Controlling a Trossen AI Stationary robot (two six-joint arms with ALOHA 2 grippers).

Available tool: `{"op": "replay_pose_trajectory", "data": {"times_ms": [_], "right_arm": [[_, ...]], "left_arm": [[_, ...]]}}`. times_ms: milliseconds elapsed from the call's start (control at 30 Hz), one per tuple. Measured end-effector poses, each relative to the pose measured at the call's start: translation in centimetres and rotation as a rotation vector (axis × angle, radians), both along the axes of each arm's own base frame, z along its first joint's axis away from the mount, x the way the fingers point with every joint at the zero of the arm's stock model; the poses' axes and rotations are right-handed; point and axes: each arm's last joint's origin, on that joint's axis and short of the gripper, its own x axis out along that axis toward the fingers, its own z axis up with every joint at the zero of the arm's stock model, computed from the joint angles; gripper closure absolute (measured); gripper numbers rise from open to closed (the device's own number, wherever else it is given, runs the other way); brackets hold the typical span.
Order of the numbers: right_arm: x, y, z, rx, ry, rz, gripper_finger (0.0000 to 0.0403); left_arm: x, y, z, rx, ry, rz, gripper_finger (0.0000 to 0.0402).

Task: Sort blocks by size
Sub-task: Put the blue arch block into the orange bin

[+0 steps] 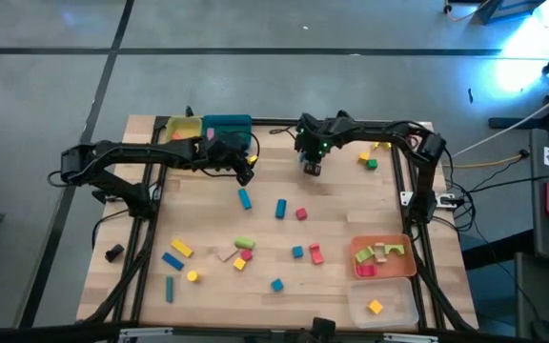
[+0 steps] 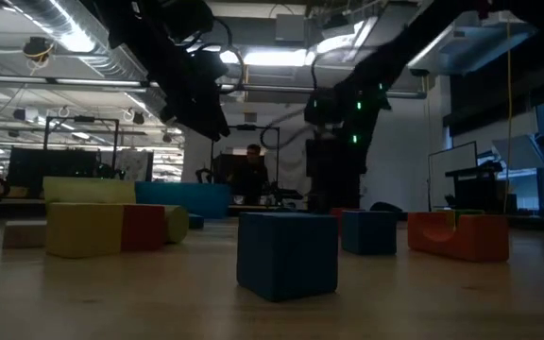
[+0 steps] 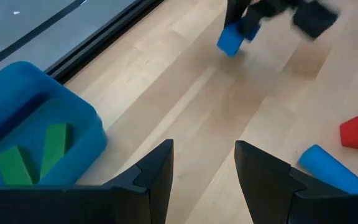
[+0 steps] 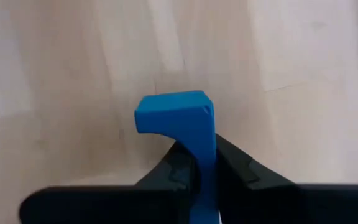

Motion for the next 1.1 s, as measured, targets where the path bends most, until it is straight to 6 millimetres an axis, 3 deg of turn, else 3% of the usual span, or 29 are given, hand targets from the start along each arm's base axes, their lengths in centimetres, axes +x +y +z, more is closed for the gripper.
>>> {"op": "replay_pose_trajectory", "data": {"times_ms": [200,300,533,833,1100], "right_arm": [[-0.1,3.0,4.3,0.122,0.140,-0.006,0.0344],[-0.1,5.8,6.5,0.174,0.203,0.004,0.0367],[-0.6,13.5,9.4,0.218,0.300,0.049,0.0368],[-2.8,22.5,9.9,0.190,0.506,0.049,0.0364],[-5.5,28.7,8.8,0.149,0.641,0.046,0.0358]], "left_arm": [[0.3,0.1,0.3,0.038,-0.024,-0.026,0.0247],[0.4,0.1,0.5,0.076,-0.032,-0.056,0.0247],[0.6,0.2,0.8,0.122,-0.040,-0.089,0.0247],[0.6,0.1,0.7,0.113,-0.036,-0.085,0.0247],[0.6,0.1,0.7,0.106,-0.032,-0.082,0.0247]]}}
